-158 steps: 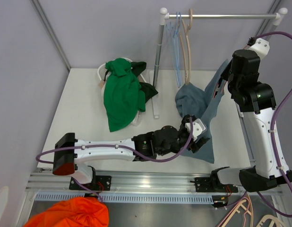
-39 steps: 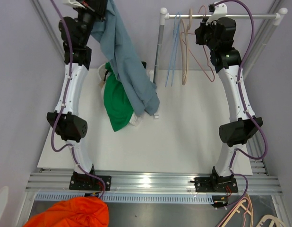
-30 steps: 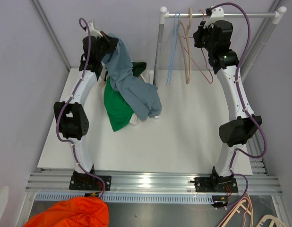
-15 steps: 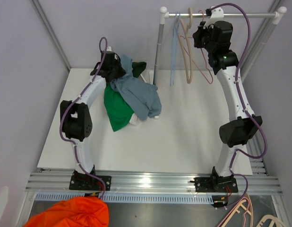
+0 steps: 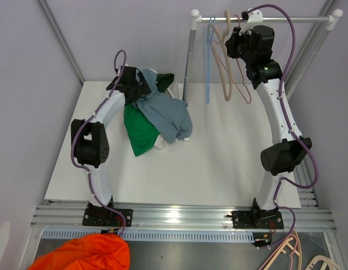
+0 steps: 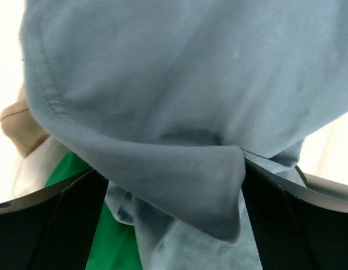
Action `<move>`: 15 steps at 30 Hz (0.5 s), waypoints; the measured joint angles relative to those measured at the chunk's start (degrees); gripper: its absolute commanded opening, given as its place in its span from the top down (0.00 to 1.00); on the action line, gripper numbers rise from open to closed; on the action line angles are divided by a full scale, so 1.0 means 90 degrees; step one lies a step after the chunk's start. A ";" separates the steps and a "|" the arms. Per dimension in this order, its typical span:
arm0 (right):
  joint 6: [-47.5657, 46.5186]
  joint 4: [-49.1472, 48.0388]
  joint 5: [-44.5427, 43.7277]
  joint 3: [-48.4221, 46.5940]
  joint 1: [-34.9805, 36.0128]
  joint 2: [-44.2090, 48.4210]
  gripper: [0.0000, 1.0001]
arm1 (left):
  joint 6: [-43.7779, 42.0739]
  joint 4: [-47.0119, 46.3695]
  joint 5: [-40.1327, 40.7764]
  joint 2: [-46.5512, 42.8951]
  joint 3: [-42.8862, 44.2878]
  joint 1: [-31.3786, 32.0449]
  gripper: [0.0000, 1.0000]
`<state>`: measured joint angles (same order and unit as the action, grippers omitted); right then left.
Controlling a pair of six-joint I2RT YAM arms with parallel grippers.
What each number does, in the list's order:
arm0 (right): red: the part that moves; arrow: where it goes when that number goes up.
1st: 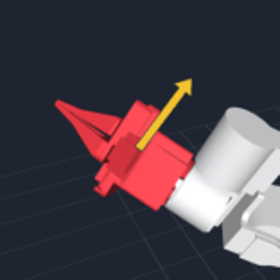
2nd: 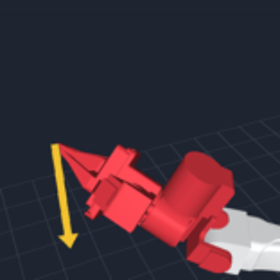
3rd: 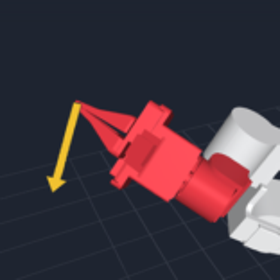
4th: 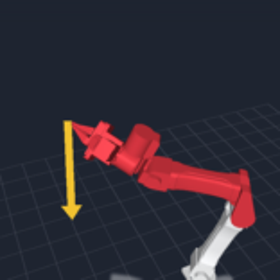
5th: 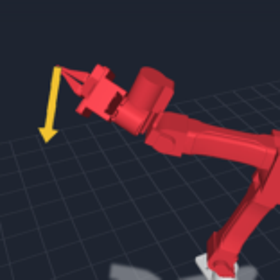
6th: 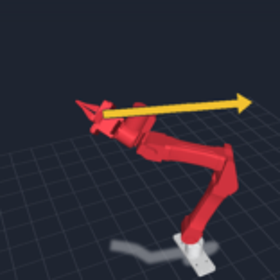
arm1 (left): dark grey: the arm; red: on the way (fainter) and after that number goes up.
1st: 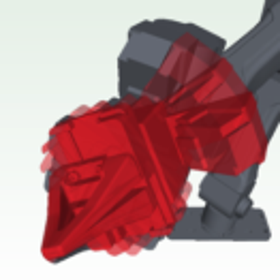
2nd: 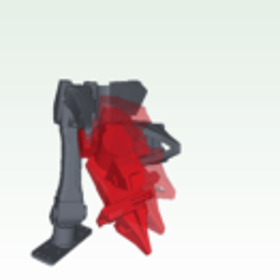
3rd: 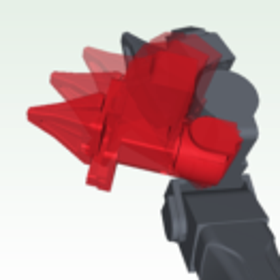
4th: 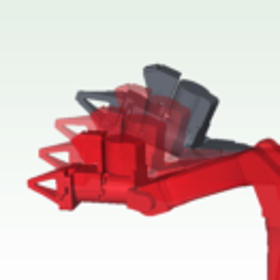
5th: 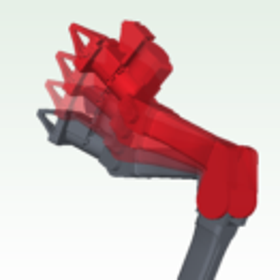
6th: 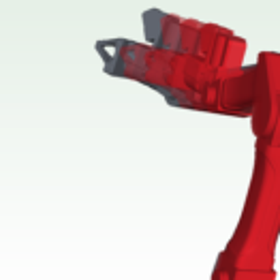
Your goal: Remove the t-shirt from the hanger
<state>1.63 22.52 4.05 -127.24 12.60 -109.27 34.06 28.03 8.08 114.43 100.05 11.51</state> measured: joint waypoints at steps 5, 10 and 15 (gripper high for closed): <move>-0.0015 0.0070 -0.0036 0.0017 0.0005 0.0007 0.69 | 0.0002 -0.0002 0.0090 -0.0185 -0.0199 -0.0010 0.01; -0.0022 0.0279 -0.0112 -0.0068 0.0002 0.0061 0.65 | -0.0041 0.0027 0.0163 -0.0673 -0.0226 0.0005 0.00; 0.0015 0.0542 -0.0233 -0.0204 0.0002 0.0299 0.21 | -0.0214 0.0090 0.0311 -0.1231 0.0036 0.0068 0.01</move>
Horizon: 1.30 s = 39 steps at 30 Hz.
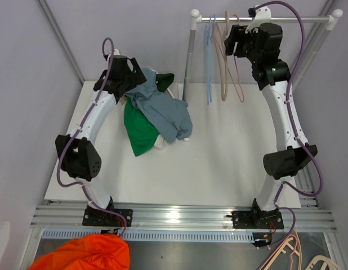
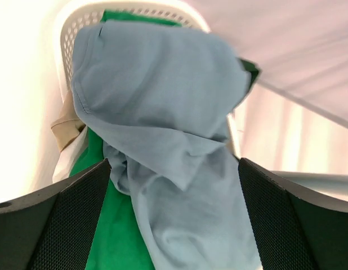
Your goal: Remove the t-shirt from the hanger
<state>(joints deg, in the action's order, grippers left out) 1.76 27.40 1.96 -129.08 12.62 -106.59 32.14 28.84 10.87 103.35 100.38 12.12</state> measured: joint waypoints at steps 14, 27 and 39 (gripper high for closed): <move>0.0272 -0.0160 -0.1018 0.3016 0.0039 0.3441 0.01 | -0.0772 -0.0053 0.0121 -0.3002 -0.1700 0.0780 0.01; 0.1477 -0.0478 -0.0947 0.6987 0.0282 0.6261 0.01 | -0.1078 -0.1049 0.0236 -0.7196 -0.5394 0.2035 0.01; 0.1872 -0.0588 -0.0474 0.9284 0.0430 0.7526 0.01 | -0.0653 -0.1037 0.0032 -0.8279 -0.7257 0.2081 0.01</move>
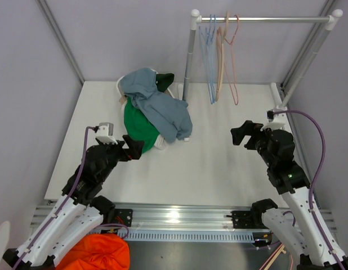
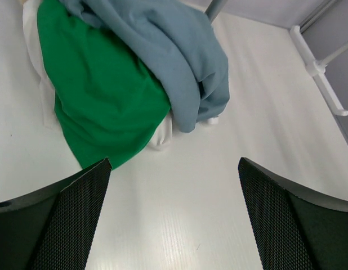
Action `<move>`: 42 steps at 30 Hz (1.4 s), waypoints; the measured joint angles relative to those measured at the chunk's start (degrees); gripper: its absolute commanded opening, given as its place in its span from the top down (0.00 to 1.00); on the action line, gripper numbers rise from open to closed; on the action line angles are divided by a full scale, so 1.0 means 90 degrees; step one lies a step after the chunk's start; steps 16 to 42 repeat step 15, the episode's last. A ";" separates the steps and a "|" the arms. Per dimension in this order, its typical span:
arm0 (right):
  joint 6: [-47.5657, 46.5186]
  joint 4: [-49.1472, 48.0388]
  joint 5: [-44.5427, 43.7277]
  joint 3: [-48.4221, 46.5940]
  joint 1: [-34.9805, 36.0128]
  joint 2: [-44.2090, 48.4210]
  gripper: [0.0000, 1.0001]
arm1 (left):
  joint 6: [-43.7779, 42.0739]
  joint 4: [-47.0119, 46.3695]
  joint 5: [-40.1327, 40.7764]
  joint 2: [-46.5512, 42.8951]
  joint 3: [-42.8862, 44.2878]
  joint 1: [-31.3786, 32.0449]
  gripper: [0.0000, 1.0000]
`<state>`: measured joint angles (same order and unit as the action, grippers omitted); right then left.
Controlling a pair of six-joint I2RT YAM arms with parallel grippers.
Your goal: Remove the t-shirt from the hanger
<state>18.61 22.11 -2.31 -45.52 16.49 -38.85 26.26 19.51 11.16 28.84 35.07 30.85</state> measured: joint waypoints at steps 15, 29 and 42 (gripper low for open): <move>-0.0070 -0.0092 0.0024 0.0474 0.0015 0.0330 0.00 | 0.0012 0.0117 0.0061 -0.0187 -0.0194 0.0007 0.01; -0.0070 -0.0092 0.0024 0.0474 0.0015 0.0330 0.00 | 0.0012 0.0117 0.0061 -0.0187 -0.0194 0.0007 0.01; -0.0070 -0.0092 0.0024 0.0474 0.0015 0.0330 0.00 | 0.0012 0.0117 0.0061 -0.0187 -0.0194 0.0007 0.01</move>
